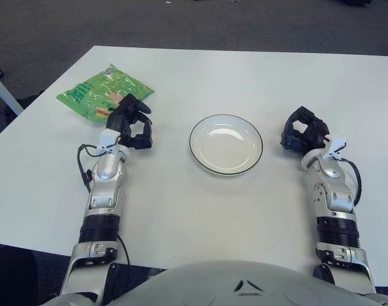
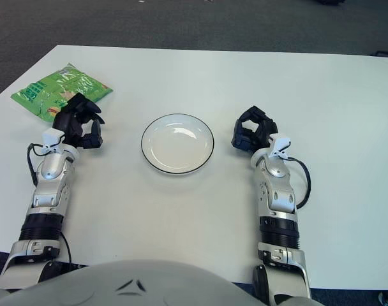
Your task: Put the snack into the plate.
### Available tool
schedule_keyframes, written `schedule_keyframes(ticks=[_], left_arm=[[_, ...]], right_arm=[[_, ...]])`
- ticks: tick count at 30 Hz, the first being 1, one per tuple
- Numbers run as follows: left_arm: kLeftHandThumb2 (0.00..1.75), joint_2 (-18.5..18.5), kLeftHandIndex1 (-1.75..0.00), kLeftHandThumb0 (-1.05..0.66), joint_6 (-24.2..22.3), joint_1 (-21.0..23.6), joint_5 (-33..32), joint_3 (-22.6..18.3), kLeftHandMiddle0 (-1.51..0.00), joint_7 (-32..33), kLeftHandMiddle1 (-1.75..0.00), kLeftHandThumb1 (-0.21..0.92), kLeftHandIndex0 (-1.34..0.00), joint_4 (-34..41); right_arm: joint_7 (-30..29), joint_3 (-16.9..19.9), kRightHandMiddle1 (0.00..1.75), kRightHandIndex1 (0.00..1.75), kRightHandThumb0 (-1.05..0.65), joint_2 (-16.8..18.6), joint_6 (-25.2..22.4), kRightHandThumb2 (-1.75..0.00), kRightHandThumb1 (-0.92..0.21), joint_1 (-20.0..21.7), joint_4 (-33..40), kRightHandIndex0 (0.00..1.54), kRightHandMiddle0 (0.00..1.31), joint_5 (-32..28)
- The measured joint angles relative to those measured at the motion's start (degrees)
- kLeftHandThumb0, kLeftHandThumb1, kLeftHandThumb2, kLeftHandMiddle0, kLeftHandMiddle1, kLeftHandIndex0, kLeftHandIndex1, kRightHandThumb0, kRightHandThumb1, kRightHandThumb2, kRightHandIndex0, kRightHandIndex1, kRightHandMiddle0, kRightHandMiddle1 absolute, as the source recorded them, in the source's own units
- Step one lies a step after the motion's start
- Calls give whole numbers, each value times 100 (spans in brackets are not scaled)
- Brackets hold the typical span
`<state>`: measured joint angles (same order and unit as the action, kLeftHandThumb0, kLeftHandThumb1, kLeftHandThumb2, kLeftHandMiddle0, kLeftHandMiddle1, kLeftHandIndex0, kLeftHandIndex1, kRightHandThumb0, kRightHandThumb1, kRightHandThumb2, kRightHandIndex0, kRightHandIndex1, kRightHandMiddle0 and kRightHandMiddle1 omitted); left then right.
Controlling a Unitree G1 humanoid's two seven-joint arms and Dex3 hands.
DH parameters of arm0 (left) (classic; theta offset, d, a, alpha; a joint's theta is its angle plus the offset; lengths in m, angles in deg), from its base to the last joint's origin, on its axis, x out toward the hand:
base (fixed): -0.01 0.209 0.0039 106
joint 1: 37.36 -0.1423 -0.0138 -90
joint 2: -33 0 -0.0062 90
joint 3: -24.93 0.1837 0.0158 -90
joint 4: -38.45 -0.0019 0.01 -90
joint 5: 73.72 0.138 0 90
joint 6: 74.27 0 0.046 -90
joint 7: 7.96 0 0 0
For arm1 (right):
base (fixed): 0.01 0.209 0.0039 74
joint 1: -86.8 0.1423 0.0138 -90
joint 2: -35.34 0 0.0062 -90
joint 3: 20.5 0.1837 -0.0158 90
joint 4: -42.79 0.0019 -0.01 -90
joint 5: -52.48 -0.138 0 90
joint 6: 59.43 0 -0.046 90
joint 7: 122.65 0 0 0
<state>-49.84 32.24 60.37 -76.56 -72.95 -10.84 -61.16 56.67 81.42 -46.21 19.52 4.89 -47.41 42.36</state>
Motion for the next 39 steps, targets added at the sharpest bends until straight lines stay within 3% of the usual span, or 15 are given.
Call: schedule_keyframes(ticks=[10,18,33,39], left_arm=[[141,10,-175,-1,-565,-11,-574,-103,-55,-226,-175,25,-54,96],[138,16,-175,-1,-1245,-285,-801,-136,-54,-229,-175,27,-52,826],[136,50,-175,-1,-1406,-351,-782,-352,-52,-27,-175,28,-51,1121],[137,90,-175,-1,-1709,-374,-741,-461,-53,274,-175,28,-52,1281]], right_arm=[[-1,-20,175,175,-49,7,-14,-135,-29,0,-15,130,64,2],[2,-60,175,175,-49,15,-19,-134,-30,-1,-9,129,63,-1],[44,-97,175,175,-48,28,19,-133,-30,-20,-8,129,62,-3],[80,-111,175,175,-48,25,18,-133,-31,-24,12,129,62,-3]])
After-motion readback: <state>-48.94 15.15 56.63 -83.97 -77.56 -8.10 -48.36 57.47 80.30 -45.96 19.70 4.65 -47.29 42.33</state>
